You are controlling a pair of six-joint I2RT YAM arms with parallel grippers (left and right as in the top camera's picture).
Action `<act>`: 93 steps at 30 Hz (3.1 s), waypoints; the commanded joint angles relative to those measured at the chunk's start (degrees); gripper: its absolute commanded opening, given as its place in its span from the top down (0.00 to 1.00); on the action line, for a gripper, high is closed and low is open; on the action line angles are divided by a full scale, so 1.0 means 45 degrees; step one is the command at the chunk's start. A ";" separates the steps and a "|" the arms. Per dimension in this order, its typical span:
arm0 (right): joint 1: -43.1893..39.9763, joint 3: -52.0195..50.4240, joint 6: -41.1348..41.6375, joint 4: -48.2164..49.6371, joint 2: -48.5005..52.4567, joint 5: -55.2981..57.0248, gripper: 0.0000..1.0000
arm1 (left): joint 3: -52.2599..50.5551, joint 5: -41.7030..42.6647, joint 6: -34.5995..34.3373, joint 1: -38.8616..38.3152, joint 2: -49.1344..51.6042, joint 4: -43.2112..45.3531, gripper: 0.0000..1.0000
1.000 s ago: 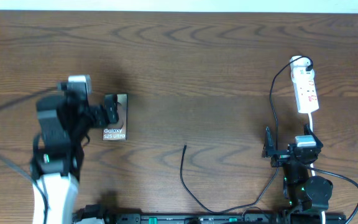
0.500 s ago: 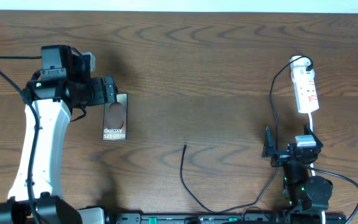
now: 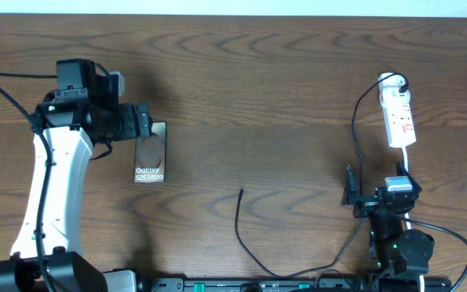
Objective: Plug charger to phone and switch on socket
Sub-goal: 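Move the left gripper forward over the Galaxy phone box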
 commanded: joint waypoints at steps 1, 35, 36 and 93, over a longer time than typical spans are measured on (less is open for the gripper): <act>-0.0087 -0.0015 -0.0063 -0.0053 -0.0087 0.0005 0.01 | 0.1020 -0.0957 0.0087 -0.0092 0.0345 -0.0665 0.02; -0.0087 -0.0015 -0.0063 -0.0053 -0.0087 0.0005 0.01 | 0.0724 -0.1579 -0.0549 -0.1647 0.3672 -0.0845 0.02; -0.0087 -0.0015 -0.0063 -0.0053 -0.0087 0.0005 0.01 | 0.0563 -0.1579 -0.0544 -0.1647 0.3672 -0.0743 0.02; -0.0087 -0.0015 -0.0063 -0.0053 -0.0068 0.0005 0.01 | -0.1860 -0.1962 0.0000 -0.1647 0.4794 0.2759 0.02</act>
